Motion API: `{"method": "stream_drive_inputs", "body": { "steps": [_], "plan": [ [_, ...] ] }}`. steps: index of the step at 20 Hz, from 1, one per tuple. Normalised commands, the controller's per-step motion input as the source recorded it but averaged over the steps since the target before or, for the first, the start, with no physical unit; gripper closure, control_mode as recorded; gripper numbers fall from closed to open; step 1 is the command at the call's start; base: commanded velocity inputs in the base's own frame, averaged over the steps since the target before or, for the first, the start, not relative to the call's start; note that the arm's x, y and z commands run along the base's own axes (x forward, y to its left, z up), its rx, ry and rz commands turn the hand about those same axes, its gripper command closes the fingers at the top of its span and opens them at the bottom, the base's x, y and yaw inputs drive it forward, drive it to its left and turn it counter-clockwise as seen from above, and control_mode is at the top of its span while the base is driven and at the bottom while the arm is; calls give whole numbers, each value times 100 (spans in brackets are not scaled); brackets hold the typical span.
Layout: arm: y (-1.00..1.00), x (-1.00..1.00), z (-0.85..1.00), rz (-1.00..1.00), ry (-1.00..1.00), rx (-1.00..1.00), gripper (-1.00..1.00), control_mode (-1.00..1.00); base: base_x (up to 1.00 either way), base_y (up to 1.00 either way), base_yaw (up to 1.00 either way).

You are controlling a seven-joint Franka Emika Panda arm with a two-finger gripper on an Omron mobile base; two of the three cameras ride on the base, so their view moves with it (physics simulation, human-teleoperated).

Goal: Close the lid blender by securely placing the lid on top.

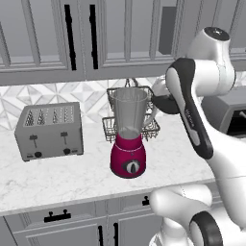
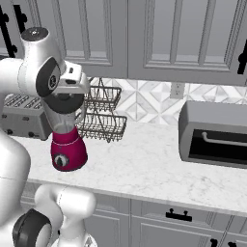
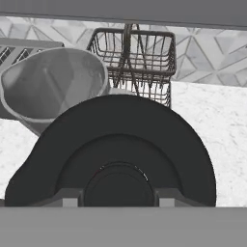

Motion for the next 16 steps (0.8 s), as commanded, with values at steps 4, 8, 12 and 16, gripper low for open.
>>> {"method": "stream_drive_inputs", "body": {
  "steps": [4,8,12,16],
  "plan": [
    [44,1,5,0,0,0,100,-100,0,0,0],
    [40,13,0,0,1,0,100,-100,0,0,0],
    [40,23,0,0,2,1,100,-100,0,0,0],
    [28,27,0,0,2,0,100,-100,0,0,0]
  ]
}}
